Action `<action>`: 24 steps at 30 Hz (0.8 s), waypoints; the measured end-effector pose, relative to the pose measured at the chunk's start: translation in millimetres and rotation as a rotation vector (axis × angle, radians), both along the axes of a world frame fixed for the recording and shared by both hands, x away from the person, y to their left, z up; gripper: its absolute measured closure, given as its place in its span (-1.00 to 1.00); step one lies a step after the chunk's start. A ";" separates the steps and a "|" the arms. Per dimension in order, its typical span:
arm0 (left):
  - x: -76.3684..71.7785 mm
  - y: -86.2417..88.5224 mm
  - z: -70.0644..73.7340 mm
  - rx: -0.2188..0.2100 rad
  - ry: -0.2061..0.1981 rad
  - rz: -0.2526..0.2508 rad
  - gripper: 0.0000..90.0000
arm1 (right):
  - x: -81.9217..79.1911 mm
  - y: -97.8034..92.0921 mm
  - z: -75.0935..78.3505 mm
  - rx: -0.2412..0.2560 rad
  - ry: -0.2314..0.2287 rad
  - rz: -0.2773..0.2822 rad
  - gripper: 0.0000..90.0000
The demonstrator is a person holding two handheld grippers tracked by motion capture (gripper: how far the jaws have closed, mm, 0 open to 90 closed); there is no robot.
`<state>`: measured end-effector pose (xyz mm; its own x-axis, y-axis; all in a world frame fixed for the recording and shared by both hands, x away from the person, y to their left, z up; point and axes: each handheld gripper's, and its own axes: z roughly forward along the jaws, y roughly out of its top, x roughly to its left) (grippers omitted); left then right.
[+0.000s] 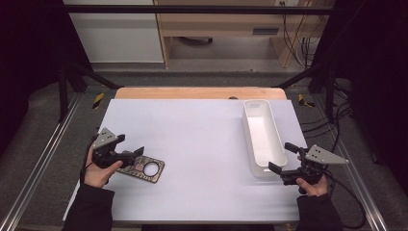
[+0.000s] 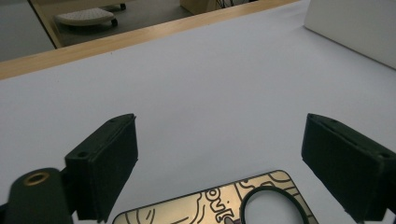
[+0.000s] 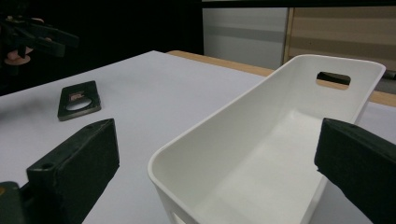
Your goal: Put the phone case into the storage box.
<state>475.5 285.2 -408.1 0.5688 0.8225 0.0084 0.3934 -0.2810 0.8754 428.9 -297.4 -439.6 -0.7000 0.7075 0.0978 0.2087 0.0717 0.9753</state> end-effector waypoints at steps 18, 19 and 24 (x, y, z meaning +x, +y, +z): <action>22.0 7.3 -20.3 0.075 0.078 0.098 -0.10 | -0.1 0.1 0.0 0.001 0.001 0.000 -0.99; 22.6 8.2 -21.1 0.079 0.081 0.103 -0.06 | 0.1 0.1 -0.1 -0.002 -0.001 0.000 -0.99; 25.5 11.1 -27.0 0.099 0.093 0.121 0.18 | 0.2 0.6 -0.4 -0.001 0.001 0.002 -0.99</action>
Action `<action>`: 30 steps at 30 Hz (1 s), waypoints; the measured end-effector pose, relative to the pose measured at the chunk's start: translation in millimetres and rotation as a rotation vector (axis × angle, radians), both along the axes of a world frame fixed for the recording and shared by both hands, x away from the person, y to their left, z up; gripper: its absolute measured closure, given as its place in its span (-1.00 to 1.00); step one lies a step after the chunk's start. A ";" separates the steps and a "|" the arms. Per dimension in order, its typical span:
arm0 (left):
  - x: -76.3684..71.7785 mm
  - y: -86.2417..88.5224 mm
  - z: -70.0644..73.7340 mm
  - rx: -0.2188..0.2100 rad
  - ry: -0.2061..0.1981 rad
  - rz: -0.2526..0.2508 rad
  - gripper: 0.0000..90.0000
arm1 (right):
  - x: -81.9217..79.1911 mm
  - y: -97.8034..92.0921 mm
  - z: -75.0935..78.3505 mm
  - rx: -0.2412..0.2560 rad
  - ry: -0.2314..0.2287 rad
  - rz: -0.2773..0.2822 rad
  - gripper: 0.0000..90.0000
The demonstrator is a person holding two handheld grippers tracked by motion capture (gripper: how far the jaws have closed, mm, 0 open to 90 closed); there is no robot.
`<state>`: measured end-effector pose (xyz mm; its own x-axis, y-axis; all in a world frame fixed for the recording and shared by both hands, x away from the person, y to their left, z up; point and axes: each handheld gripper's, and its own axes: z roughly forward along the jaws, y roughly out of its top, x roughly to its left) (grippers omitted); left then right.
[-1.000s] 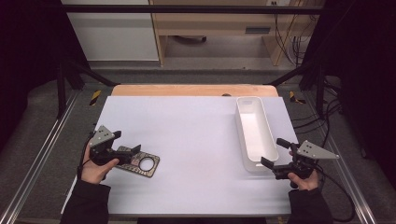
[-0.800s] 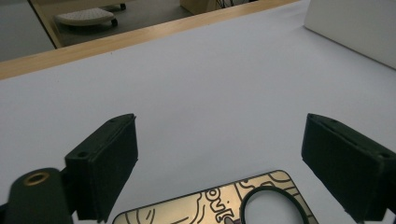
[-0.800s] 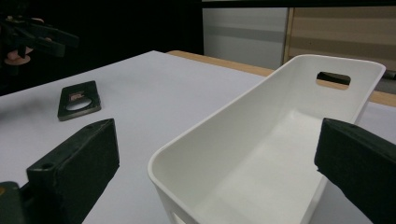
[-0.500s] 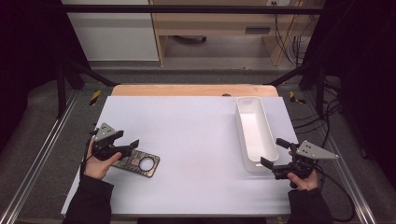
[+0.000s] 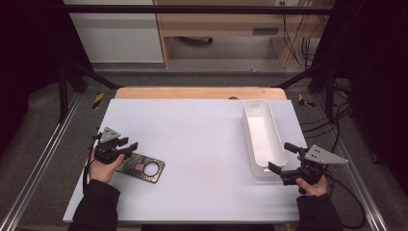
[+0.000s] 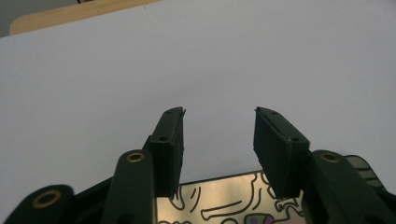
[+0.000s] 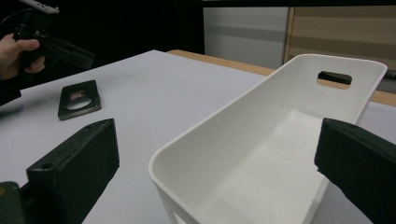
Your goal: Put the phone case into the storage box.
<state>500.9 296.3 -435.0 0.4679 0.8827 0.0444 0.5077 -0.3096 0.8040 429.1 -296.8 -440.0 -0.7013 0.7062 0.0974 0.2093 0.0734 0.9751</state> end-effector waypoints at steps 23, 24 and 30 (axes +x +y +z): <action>-37.1 -8.1 4.0 -0.012 0.046 -0.096 0.98 | -0.7 -0.7 0.8 0.001 0.000 -0.003 -0.99; -41.4 -8.4 4.4 -0.020 0.046 -0.103 0.98 | -0.8 -0.7 0.9 0.001 0.000 -0.003 -0.99; -62.5 -13.8 2.1 -0.033 0.069 -0.134 0.98 | -1.1 -1.0 1.3 -0.002 -0.005 -0.002 -0.99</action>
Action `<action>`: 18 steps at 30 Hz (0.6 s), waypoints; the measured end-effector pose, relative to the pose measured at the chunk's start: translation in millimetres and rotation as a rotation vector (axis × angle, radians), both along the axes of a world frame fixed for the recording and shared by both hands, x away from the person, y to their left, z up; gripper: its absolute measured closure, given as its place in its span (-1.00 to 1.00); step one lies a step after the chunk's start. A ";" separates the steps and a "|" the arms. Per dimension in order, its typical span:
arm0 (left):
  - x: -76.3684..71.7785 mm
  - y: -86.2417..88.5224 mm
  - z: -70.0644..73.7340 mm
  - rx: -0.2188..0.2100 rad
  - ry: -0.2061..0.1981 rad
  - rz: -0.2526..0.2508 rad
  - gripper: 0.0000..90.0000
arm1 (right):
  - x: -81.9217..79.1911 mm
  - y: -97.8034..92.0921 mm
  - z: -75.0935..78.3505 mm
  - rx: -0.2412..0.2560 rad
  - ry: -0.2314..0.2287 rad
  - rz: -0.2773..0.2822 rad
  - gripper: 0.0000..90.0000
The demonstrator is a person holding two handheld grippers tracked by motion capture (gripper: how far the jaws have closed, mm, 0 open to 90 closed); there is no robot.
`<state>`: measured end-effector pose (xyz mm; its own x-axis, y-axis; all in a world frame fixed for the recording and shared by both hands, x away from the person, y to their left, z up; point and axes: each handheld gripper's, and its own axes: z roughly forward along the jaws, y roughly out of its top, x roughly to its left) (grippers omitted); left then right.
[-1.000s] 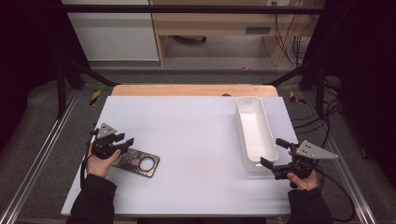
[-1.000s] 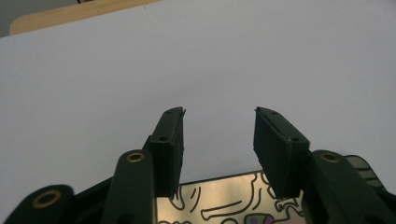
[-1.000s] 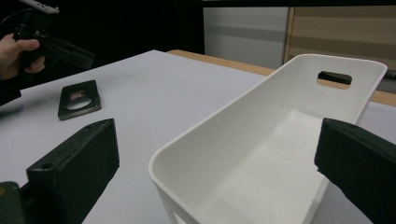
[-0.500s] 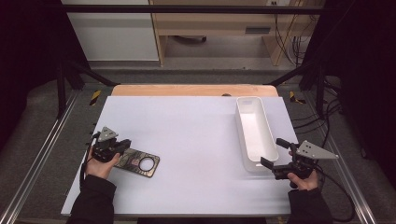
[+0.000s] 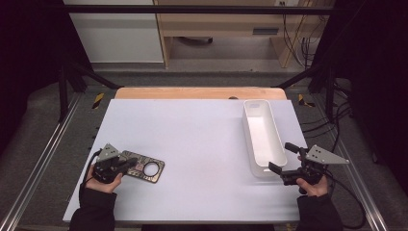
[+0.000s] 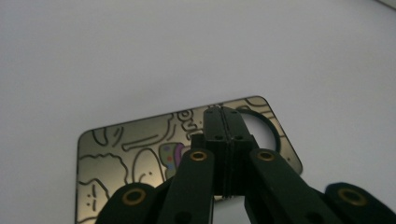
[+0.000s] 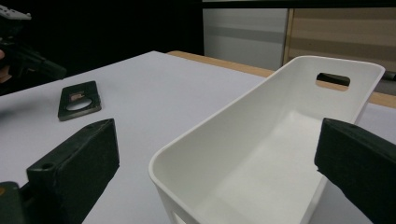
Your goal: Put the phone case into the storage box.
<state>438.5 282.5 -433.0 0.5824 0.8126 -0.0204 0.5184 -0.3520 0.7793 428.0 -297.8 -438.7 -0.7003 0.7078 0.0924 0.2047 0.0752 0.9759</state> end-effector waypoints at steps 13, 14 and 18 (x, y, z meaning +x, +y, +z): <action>-17.1 -27.8 -15.8 0.085 0.064 -0.098 0.98 | -0.5 0.3 0.6 0.001 -0.001 0.002 -0.99; -17.1 -30.2 -18.2 0.098 0.070 -0.101 0.99 | -0.7 0.6 0.7 0.002 0.001 0.004 -0.99; -16.0 -32.1 -22.2 0.116 0.086 -0.110 0.98 | -0.4 0.8 0.5 -0.001 0.001 0.002 -0.99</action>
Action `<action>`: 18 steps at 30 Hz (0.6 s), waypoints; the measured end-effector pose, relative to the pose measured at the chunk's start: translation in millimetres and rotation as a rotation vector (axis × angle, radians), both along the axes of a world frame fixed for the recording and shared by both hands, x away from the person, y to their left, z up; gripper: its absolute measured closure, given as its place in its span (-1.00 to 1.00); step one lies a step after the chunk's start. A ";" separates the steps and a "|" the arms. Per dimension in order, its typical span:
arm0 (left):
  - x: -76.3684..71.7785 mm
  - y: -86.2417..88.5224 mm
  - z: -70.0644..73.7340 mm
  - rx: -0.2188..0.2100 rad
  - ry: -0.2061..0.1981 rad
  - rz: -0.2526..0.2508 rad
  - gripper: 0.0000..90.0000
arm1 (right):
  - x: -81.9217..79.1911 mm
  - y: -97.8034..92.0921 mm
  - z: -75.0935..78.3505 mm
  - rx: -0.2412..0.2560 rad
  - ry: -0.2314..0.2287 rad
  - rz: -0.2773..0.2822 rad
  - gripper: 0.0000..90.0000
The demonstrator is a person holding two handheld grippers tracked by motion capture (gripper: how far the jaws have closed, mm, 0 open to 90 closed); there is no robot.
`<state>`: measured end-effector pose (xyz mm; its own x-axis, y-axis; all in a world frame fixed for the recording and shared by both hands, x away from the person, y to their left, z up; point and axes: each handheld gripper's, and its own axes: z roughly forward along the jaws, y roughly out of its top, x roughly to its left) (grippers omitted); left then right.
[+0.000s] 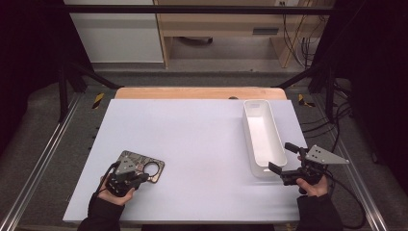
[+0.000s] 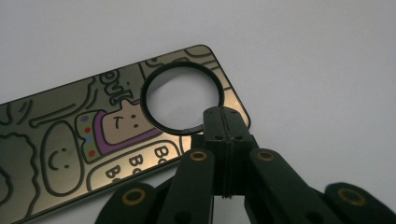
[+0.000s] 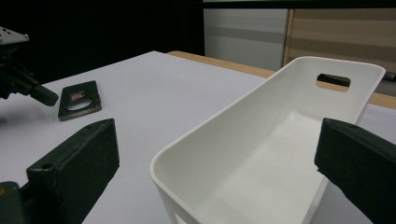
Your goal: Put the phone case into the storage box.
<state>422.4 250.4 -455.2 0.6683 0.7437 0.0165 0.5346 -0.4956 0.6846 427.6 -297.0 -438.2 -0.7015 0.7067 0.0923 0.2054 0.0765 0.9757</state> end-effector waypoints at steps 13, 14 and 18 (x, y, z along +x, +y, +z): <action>3.0 -6.7 -8.6 0.036 0.024 -0.012 0.99 | 0.2 0.9 -0.3 -0.001 0.001 0.001 -0.99; 3.0 -6.7 -8.6 0.036 0.024 -0.012 0.99 | 0.2 0.9 -0.3 -0.001 0.001 0.001 -0.99; 3.6 -7.2 -9.1 0.034 0.019 -0.009 0.99 | 0.2 1.0 -0.4 -0.001 0.000 0.002 -0.99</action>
